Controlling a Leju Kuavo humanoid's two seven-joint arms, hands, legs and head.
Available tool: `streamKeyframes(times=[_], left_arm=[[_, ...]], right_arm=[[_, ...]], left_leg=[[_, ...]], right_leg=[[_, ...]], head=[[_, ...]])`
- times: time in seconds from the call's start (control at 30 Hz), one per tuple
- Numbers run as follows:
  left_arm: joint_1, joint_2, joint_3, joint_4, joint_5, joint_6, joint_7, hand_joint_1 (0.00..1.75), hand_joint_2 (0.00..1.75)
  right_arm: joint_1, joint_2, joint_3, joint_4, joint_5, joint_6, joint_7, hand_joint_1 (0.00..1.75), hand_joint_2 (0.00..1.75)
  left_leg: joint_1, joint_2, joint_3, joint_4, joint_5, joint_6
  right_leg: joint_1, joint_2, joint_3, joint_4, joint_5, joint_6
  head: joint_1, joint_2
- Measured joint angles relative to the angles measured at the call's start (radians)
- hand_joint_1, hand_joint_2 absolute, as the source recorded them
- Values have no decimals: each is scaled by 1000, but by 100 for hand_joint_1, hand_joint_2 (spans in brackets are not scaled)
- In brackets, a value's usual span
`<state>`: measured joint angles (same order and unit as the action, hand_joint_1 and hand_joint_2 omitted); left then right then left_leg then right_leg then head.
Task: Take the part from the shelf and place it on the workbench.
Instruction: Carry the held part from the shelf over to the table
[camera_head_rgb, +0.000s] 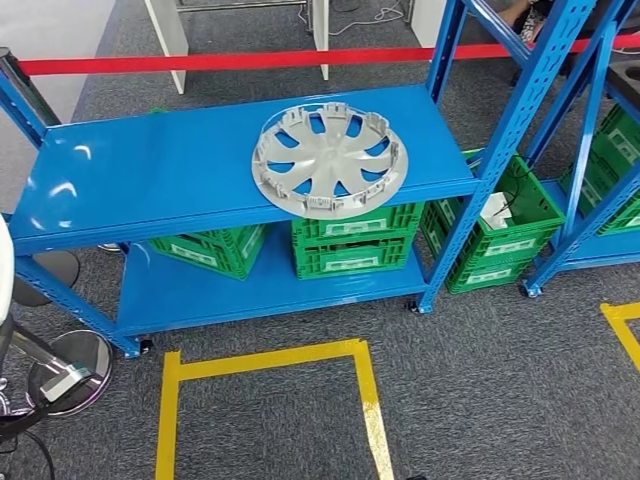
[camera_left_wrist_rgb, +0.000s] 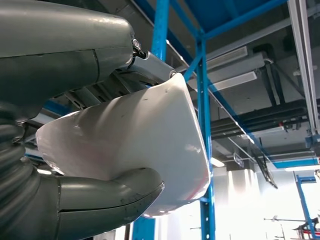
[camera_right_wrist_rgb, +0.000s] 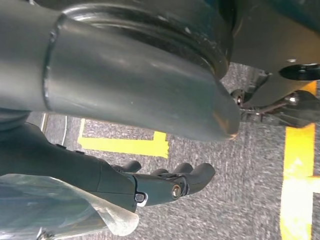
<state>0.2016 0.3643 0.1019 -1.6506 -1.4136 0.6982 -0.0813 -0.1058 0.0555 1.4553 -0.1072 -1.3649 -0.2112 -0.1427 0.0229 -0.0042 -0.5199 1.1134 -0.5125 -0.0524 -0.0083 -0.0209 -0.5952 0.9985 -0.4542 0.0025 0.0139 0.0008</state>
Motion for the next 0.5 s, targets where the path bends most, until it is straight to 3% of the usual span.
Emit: streamKeyframes(times=[0.07, 0.13, 0.17, 0.2, 0.23, 0.3, 0.33, 0.37, 0.4, 0.43, 0.5], left_arm=[[-1, -4, 1, -1, 7, 0, -2, 175, 175], [-3, -8, 2, -2, 15, 0, -3, 175, 175], [-4, -10, 3, -1, 18, 0, -3, 175, 175], [-7, -12, 3, -1, 21, 0, -2, 175, 175], [-10, -14, 3, -1, 24, 0, -2, 175, 175], [-17, -18, 3, 1, 28, 0, -2, 175, 175], [-19, -19, 3, 3, 29, 0, -2, 175, 175], [-21, -21, 3, 4, 29, 0, -2, 175, 175], [-22, -22, 3, 6, 29, 0, -2, 175, 175], [-24, -23, 3, 7, 30, 0, -2, 175, 175], [-31, -24, 2, 10, 30, 0, -2, 175, 175]], right_arm=[[-1, 0, 0, 0, -2, 1, -3, 0, 0], [1, 0, 0, 0, -5, 1, -7, 0, 0], [2, -1, 0, 0, -7, 1, -10, 0, 0], [4, -1, 0, 0, -9, 2, -12, 0, 0], [5, -2, 0, 0, -10, 2, -15, 0, 0], [5, -2, 0, 1, -14, 4, -18, 0, 0], [5, -3, 0, 1, -15, 5, -19, 0, 0], [5, -3, 0, 1, -16, 5, -20, 0, 0], [4, -3, 0, 1, -17, 5, -20, 0, 0], [4, -3, 0, 1, -17, 6, -20, 0, 0], [2, -6, 0, 3, -18, 5, -21, 0, 0]], left_leg=[[-3, -1, 62, -105, -32, 10], [-5, -1, 58, -124, -37, 30], [-5, 0, 48, -123, -30, 41], [-5, 2, 36, -123, -21, 53], [-5, 3, 24, -125, -10, 63], [-11, 4, -3, -124, 13, 75], [-15, 4, -17, -123, 25, 77], [-19, 4, -33, -122, 37, 78], [-24, 4, -48, -122, 49, 80], [-29, 4, -62, -122, 60, 80], [-35, 4, -82, -121, 81, 80]], right_leg=[[1, 1, -20, 15, 13, 14], [0, 2, -33, 18, 27, 29], [-2, 4, -40, 23, 19, 35], [-3, 7, -50, 42, -8, 40], [-4, 10, -63, 79, -53, 43], [-3, 15, -91, 199, -150, 44], [-2, 17, -98, 256, -172, 43], [-2, 17, -95, 292, -168, 40], [0, 17, -77, 296, -143, 35], [4, 18, -43, 267, -110, 26], [19, 20, 69, 124, -77, -3]], head=[[1, 0], [1, 0], [1, 0], [3, 0], [4, 0], [8, 0], [9, 0], [9, 0], [9, 0], [9, 0], [8, 0]])
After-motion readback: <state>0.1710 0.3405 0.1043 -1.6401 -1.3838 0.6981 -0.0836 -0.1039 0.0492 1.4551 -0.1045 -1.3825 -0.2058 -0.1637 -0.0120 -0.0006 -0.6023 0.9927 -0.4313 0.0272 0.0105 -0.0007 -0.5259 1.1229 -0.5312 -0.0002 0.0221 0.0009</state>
